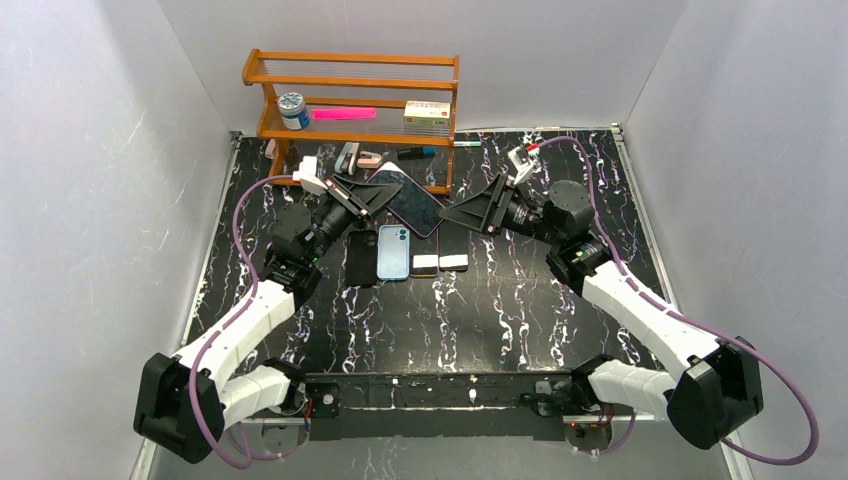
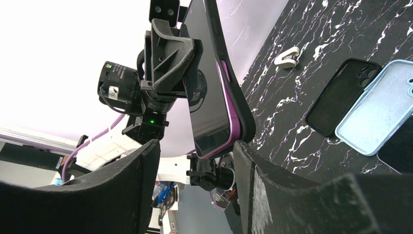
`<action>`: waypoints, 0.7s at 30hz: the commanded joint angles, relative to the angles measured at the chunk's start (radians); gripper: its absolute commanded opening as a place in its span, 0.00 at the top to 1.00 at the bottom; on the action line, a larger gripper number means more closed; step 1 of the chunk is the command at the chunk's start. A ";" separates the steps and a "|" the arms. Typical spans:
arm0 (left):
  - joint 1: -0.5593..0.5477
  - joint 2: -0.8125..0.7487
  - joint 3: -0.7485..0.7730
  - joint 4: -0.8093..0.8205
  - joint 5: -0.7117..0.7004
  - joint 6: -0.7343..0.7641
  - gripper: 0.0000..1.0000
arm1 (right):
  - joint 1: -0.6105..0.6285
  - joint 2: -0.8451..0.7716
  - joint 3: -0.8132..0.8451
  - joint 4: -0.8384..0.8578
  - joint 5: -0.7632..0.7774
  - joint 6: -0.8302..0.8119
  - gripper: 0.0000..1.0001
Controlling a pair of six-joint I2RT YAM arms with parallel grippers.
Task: Take the phone out of the phone case
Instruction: Remove the phone case from the phone.
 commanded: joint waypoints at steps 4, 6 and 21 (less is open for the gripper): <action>-0.022 0.018 0.085 0.179 0.193 -0.072 1.00 | -0.003 0.044 0.053 0.057 -0.014 -0.044 0.38; -0.022 0.023 0.088 0.205 0.205 -0.088 1.00 | -0.008 0.056 0.058 0.069 -0.025 -0.055 0.39; -0.027 0.080 0.129 0.240 0.334 -0.087 1.00 | -0.027 0.172 0.182 0.132 -0.205 -0.090 0.50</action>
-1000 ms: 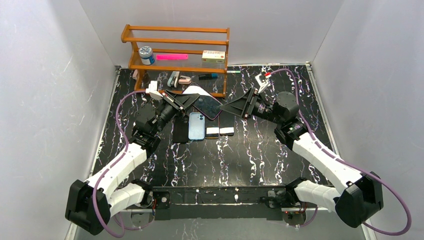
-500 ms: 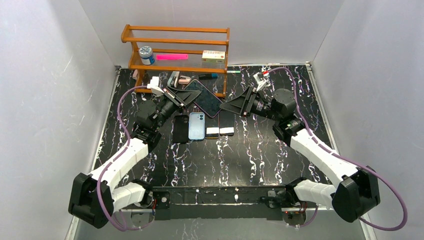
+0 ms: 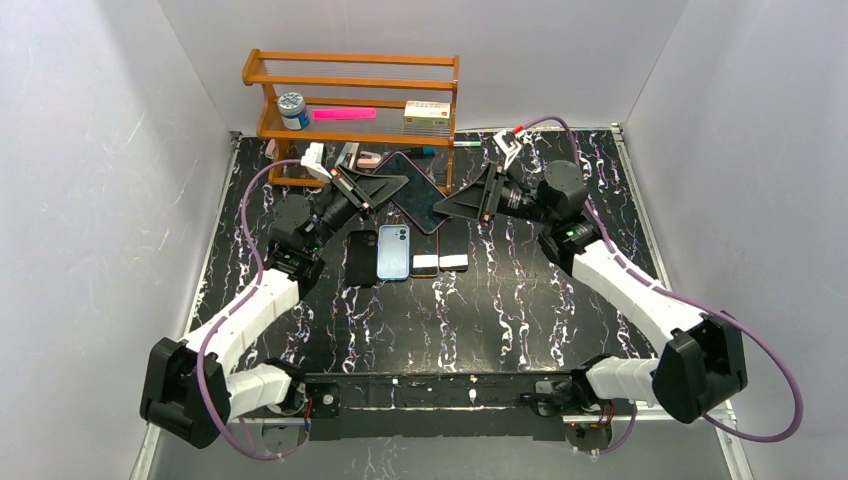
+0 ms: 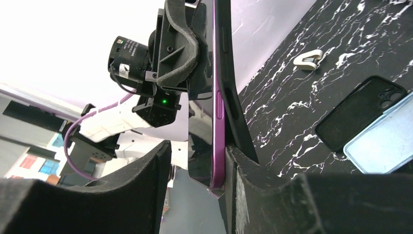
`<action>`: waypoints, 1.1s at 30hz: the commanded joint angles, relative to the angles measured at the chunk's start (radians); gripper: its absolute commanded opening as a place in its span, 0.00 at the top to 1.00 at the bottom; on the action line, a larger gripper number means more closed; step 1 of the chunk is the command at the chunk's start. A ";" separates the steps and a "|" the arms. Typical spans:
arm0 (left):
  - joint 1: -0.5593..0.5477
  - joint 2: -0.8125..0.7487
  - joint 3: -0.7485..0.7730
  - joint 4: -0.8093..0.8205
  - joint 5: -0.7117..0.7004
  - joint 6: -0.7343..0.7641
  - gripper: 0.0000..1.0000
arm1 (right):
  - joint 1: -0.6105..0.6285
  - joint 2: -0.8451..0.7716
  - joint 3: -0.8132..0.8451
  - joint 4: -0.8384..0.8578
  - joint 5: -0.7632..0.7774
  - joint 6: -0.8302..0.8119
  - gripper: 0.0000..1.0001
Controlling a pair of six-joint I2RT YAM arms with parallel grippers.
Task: Take the phone out of the phone case
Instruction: Remove the phone case from the phone.
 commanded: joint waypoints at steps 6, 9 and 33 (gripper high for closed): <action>-0.077 0.049 0.101 0.127 0.295 -0.026 1.00 | 0.000 0.093 0.119 0.111 -0.081 -0.012 0.56; -0.086 0.064 0.114 0.127 0.334 -0.016 1.00 | 0.000 0.114 0.137 0.129 -0.122 -0.007 0.60; -0.088 -0.154 -0.074 -0.131 -0.023 0.185 0.32 | -0.012 -0.036 0.002 0.119 0.136 0.092 0.99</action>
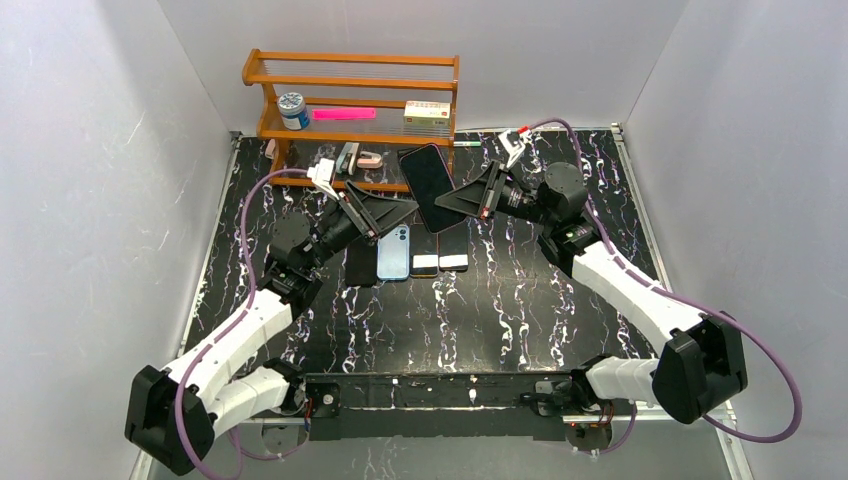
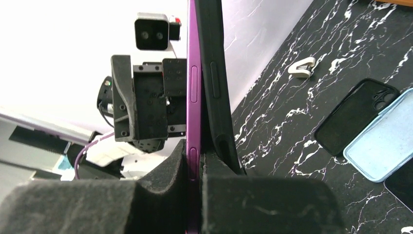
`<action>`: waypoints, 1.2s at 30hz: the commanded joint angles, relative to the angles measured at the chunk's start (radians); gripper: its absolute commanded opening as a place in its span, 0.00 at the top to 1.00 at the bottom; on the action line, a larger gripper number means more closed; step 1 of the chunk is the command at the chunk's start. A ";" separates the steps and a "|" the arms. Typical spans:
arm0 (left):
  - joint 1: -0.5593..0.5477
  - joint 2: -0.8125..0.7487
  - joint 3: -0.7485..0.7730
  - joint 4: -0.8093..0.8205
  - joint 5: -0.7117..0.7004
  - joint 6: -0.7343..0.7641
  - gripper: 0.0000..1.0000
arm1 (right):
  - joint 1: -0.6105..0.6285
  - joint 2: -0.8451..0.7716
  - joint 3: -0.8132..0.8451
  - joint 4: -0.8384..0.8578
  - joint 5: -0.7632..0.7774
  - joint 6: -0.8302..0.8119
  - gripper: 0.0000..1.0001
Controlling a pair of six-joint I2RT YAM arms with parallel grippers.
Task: Take the phone out of the phone case
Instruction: Remove the phone case from the phone.
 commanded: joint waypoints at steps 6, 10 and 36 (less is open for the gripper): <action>-0.006 -0.006 -0.040 -0.054 -0.037 0.060 0.32 | -0.005 -0.060 -0.025 0.120 0.126 0.081 0.99; -0.012 0.008 -0.053 -0.054 -0.034 0.064 0.32 | -0.006 -0.057 -0.031 0.145 0.134 0.101 0.99; -0.046 0.085 -0.007 -0.011 -0.031 0.089 0.32 | -0.005 -0.007 -0.023 0.195 0.079 0.152 0.99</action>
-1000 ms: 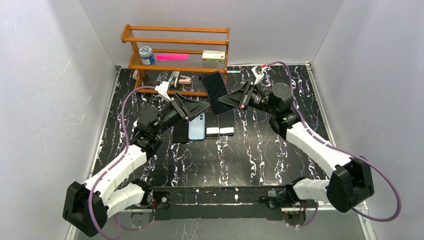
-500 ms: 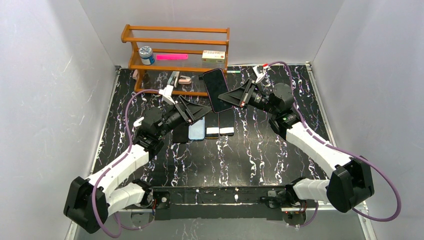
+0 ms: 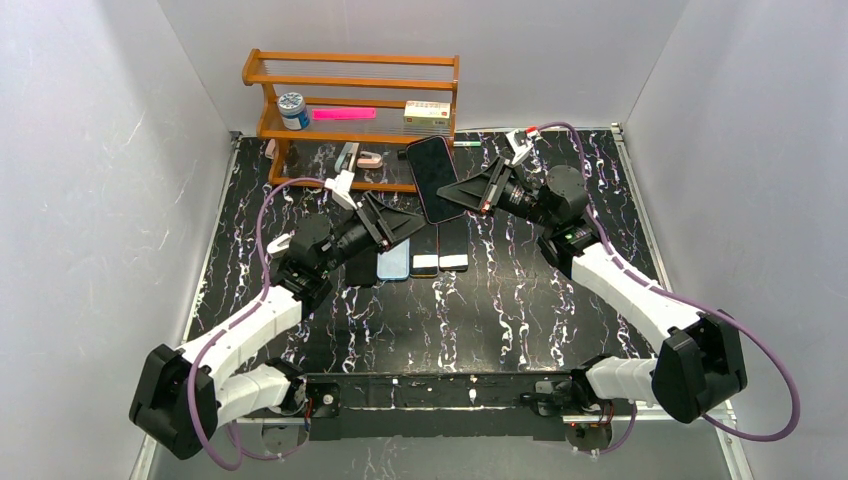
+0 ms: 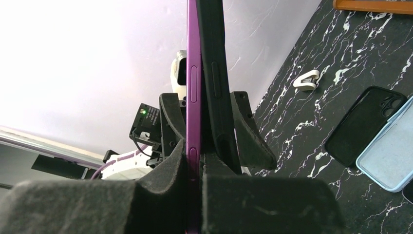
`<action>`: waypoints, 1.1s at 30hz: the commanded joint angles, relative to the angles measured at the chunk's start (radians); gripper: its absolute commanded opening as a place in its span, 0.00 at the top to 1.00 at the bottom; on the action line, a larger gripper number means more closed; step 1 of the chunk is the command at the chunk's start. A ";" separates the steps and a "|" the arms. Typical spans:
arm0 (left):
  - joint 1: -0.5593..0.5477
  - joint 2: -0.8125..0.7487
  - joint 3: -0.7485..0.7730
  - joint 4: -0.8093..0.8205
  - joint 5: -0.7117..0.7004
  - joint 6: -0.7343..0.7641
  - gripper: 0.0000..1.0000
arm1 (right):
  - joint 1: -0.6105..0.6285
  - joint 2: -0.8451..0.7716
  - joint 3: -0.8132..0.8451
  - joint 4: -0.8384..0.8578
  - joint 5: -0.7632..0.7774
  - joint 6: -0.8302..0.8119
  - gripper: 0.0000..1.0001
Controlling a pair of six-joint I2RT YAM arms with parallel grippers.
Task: Take the phone out of the phone case
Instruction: Remove the phone case from the phone, then place the phone at the center of the board.
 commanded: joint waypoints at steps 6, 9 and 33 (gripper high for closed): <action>-0.011 0.082 0.128 0.081 0.019 0.014 0.36 | 0.002 -0.012 -0.011 0.126 -0.035 0.039 0.99; -0.015 0.120 0.157 0.091 0.030 0.027 0.50 | 0.002 -0.023 -0.034 0.127 -0.036 0.042 0.99; 0.208 0.124 0.379 -1.134 -0.374 0.803 1.00 | -0.140 -0.139 -0.094 -0.374 0.215 -0.380 0.99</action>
